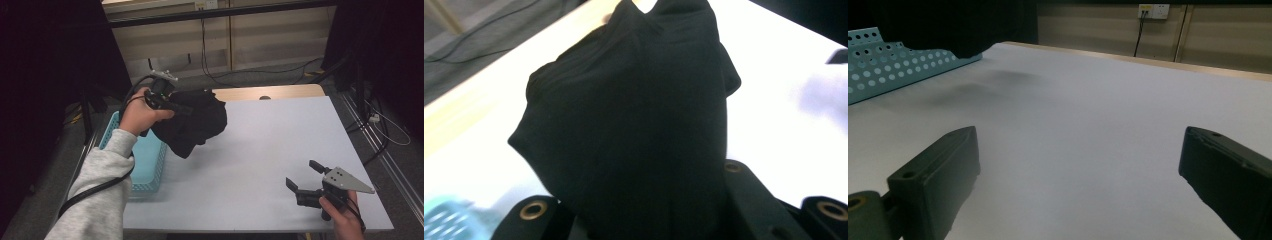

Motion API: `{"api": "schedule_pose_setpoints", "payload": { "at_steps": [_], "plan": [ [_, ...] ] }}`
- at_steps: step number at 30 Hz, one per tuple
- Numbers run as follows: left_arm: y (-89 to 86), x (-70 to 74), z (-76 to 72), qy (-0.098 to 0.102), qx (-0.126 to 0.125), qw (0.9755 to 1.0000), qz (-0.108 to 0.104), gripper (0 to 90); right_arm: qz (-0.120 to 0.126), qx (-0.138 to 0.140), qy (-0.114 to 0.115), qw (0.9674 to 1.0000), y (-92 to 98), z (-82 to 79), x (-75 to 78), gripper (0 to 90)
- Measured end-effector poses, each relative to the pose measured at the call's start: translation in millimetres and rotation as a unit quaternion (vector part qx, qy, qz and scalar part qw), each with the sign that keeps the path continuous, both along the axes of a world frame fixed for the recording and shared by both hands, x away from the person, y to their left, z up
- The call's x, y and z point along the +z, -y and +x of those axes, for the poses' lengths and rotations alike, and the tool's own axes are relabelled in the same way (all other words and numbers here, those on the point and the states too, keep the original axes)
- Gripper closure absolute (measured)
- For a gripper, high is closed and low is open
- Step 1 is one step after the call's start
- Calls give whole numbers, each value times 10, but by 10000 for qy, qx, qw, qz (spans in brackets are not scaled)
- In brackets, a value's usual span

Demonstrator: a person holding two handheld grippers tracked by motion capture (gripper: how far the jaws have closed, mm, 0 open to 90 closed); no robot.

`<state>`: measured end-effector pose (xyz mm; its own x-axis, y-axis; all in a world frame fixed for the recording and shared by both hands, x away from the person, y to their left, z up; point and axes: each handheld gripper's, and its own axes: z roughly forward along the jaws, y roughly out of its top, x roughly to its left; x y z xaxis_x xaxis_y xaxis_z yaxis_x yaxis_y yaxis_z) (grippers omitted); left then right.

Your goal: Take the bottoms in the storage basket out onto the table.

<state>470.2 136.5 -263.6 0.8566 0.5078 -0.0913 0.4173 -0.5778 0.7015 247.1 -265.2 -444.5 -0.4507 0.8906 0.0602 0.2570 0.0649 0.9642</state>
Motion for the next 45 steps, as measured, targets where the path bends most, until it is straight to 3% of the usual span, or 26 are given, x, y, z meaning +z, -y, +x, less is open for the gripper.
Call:
{"api": "schedule_pose_setpoints", "payload": {
  "at_steps": [4, 7, 9, 10, 13, 14, 15, 17, 18, 20, 23, 29, 31, 34, 36, 39, 41, 45],
  "plan": [
    [243, -192, -87, -44, -342, 9994, -73, 764, -17, 13, -9, 10000, -2, 3, -3, 22],
    [417, -326, -175, -99, -525, 9977, -416, 764, -4, 16, -11, 10000, -6, 4, -3, 23],
    [524, -436, -230, -112, -734, 9960, -493, 758, -9, 18, -20, 10000, -6, 5, -6, 22],
    [571, -506, -253, -81, -794, 9958, -447, 748, -9, 21, -25, 10000, -6, 6, -7, 22],
    [682, -771, -303, -288, -823, 9957, -306, 687, -28, 35, -38, 10000, -6, 8, -11, 23],
    [696, -856, -309, -340, -881, 9954, -163, 644, -20, 32, -53, 10000, -8, 5, -9, 22],
    [702, -933, -317, -388, -830, 9957, -109, 602, -21, 32, -52, 10000, -8, 5, -9, 22],
    [681, -1045, -322, -661, -644, 9955, -215, 505, -26, 31, -51, 10000, -8, 4, -9, 22],
    [657, -1075, -325, -686, -592, 9955, -274, 440, -40, 37, -40, 10000, -10, 6, -9, 22],
    [610, -1107, -352, -557, -519, 9968, -244, 381, -114, 53, -13, 9999, -19, 10, -7, 22],
    [513, -1145, -365, -538, -303, 9977, -278, 305, -144, 108, -35, 9998, -43, 26, -12, 23],
    [320, -1192, -369, -312, 9, 9992, -256, 246, -193, 137, -81, 9997, -76, 44, -19, 24],
    [269, -1216, -369, -305, 139, 9988, -358, 235, -186, 139, -88, 9997, -81, 51, -20, 24],
    [226, -1260, -372, -345, 231, 9987, -295, 204, -203, 136, -122, 9996, -89, 61, -27, 23],
    [214, -1301, -374, -367, 251, 9983, -370, 198, -209, 125, -161, 9996, -94, 71, -33, 24],
    [211, -1339, -357, -521, 350, 9975, -329, 198, -170, 155, -243, 9994, -112, 87, -41, 25],
    [212, -1329, -353, -378, 372, 9981, -300, 194, -179, 203, -265, 9993, -151, 106, -40, 25],
    [190, -1334, -342, -369, 466, 9977, -338, 187, -278, 238, -393, 9986, -228, 177, -36, 26]
  ]
}}
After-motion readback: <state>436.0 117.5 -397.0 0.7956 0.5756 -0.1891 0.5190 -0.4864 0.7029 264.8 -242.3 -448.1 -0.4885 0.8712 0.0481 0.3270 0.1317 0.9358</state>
